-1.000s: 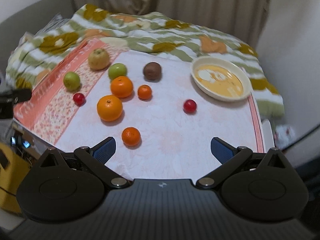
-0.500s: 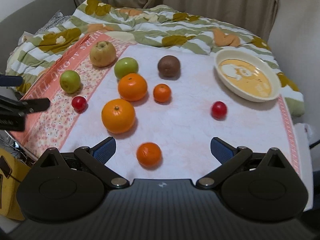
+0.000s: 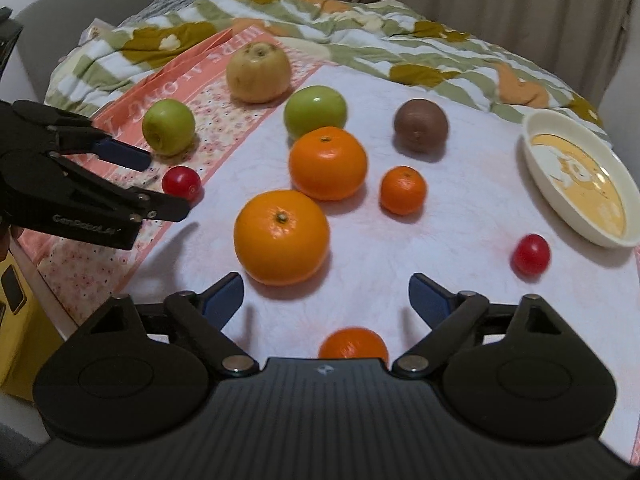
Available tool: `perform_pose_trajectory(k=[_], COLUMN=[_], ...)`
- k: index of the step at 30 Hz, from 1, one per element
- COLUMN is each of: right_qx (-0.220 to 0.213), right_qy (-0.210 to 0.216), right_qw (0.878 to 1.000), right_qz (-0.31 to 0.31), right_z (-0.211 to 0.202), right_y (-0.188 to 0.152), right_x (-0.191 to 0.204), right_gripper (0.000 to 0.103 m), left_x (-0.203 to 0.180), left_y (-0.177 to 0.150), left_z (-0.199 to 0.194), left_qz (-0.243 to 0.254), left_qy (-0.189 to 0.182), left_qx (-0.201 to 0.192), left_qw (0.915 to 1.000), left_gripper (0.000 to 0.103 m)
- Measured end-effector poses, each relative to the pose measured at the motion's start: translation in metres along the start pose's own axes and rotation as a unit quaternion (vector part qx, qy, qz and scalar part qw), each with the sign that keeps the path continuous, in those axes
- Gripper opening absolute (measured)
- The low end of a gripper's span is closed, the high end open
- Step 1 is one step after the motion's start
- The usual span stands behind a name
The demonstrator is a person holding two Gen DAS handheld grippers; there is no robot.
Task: Organize fruits
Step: 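Reach the left tool to the red tomato while the right tool reaches the large orange, then close the left tool on the red tomato while the right tool grasps the large orange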
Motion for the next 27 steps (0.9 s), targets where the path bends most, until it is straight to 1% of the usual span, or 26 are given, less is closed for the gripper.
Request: perform_pose_trajectory(k=[1, 3, 5, 6, 7, 12, 16, 22, 24, 27], right_qx=[0.001, 0.001, 0.0, 0.0, 0.0, 0.007, 0.009, 0.006, 0.005, 0.005], right_qy=[0.005, 0.012, 0.015, 0.016, 0.018, 0.031, 0.041, 0.035, 0.024, 0.02], right_qw=[1.0, 1.0, 1.0, 1.0, 1.0, 0.999, 0.999, 0.999, 1.0, 1.0], right_qz=[0.002, 0.005, 0.0, -0.002, -0.003, -0.006, -0.004, -0.014, -0.016, -0.014], right_z=[0.002, 0.007, 0.01, 0.011, 0.012, 0.02, 0.026, 0.031, 0.032, 0.031], right_y=[0.002, 0.005, 0.009, 0.01, 0.011, 0.014, 0.016, 0.019, 0.02, 0.02], right_x=[0.001, 0.002, 0.005, 0.006, 0.006, 0.01, 0.015, 0.023, 0.023, 0.022], right_gripper=[0.102, 0.1, 0.098, 0.097, 0.097, 0.088, 0.084, 0.083, 0.075, 0.075], left_x=[0.0, -0.001, -0.002, -0.002, -0.002, 0.0, 0.003, 0.01, 0.012, 0.014], left_y=[0.001, 0.001, 0.001, 0.001, 0.001, -0.001, -0.004, -0.009, -0.012, -0.015], left_z=[0.003, 0.007, 0.009, 0.01, 0.01, 0.009, 0.007, 0.001, -0.002, -0.007], left_qz=[0.002, 0.005, 0.008, 0.009, 0.012, 0.014, 0.014, 0.001, -0.001, -0.008], left_qy=[0.0, -0.002, -0.006, -0.007, -0.006, -0.01, -0.006, -0.008, -0.006, -0.006], left_qx=[0.001, 0.003, 0.005, 0.006, 0.004, 0.001, 0.0, 0.001, 0.001, -0.001], left_qw=[1.0, 1.0, 0.9999, 0.9999, 0.9999, 0.9998, 0.9999, 1.0, 1.0, 0.9999], left_gripper=[0.059, 0.055, 0.047, 0.04, 0.039, 0.039, 0.039, 0.039, 0.039, 0.039])
Point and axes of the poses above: each gripper's, at about its wrist camera, not at the fingertips, and z roughly the way its jaws point, x to its left, y to its top, the point moved 4 cm from there along z, roughly the way its jaws point, and after that the axes turned 2 degrees about -x, right-handed, at the moved point
